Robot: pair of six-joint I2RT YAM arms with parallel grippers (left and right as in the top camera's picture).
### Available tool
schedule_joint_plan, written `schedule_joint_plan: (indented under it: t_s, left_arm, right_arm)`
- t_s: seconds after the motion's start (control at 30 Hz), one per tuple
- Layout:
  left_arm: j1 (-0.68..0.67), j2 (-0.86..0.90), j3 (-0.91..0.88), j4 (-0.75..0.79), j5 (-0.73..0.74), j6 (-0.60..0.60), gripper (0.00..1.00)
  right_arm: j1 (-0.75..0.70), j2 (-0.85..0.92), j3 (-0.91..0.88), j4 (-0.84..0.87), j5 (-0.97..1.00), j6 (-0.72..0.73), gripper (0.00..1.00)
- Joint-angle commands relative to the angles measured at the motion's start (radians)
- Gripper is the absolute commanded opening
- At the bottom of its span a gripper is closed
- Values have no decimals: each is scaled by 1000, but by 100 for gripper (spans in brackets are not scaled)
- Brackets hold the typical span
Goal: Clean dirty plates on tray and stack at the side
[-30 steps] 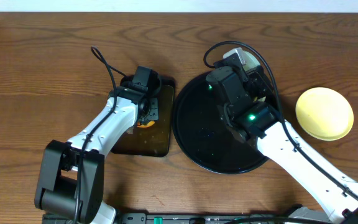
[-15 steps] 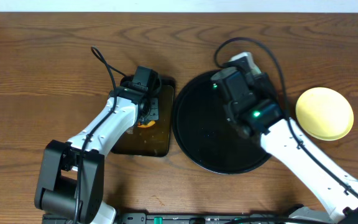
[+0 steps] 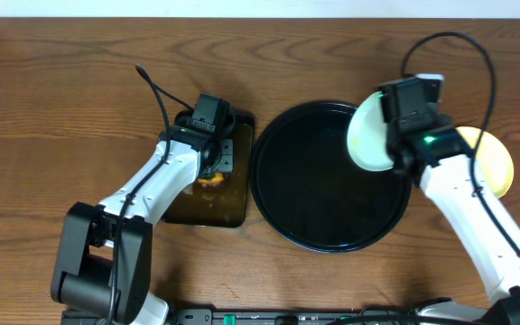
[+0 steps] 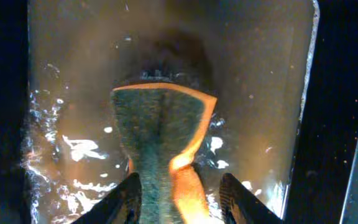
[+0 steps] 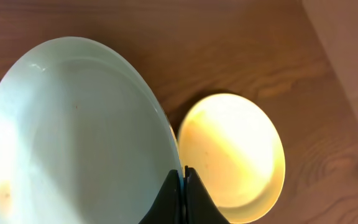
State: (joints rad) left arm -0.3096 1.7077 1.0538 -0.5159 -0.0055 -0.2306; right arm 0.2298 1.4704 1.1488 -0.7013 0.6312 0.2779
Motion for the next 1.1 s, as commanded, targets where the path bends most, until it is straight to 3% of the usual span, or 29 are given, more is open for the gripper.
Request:
schedule_joint_plan:
  t_s: [0.0,0.23,0.47,0.9,0.97,1.07]
  left_arm:
    - [1,13,-6,-5,-2,9,43]
    - [1,-80,-3,-21,-2,9,45]
    - [1,-159,-3,-43,-2,9,59]
    - [1,-159,-3,-74,-2,9,59]
    - [1,-159,-3,-74,-2,9,59]
    - [1,-159,-3,-74,-2,9,59]
  right_arm:
    - [-91,-22,1,-7,-50,40,1]
    - [-354,-21,1,-35,-190,40,1]
    - [-565,-11,-5,-51,-357,40,1]
    - [-758,-8,-88,60,-439,40,2]
    - [-766,-8,-88,69,-439,40,9]
    - [-764,-7,-88,92,-478,40,45]
